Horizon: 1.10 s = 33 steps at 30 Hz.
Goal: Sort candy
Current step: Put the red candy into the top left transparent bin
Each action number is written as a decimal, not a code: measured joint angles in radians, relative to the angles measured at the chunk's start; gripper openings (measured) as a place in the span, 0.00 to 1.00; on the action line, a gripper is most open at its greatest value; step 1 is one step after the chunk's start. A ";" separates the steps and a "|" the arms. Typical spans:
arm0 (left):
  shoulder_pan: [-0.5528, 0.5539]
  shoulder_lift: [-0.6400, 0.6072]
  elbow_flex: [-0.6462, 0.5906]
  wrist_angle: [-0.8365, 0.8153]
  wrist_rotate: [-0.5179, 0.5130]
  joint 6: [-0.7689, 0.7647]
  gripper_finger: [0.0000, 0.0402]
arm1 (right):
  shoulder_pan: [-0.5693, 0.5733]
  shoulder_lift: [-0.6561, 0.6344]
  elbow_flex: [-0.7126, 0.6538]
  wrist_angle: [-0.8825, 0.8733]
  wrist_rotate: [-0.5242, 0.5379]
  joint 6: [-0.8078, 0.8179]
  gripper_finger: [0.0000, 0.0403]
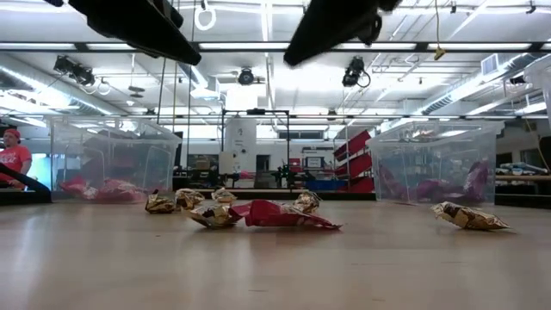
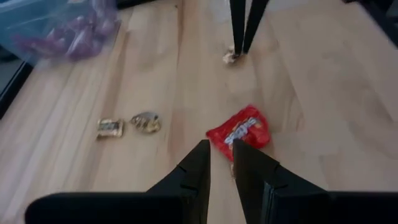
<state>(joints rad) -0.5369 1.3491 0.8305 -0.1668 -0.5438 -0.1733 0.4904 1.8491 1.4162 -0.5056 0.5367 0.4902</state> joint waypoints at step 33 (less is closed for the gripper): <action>0.009 0.177 -0.309 0.692 -0.005 0.031 0.18 | 0.083 -0.249 0.001 -0.015 0.087 -0.247 0.00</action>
<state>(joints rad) -0.5284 1.5265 0.5217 0.5249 -0.5488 -0.1419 0.5730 1.6001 1.4170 -0.5204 0.6238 0.2429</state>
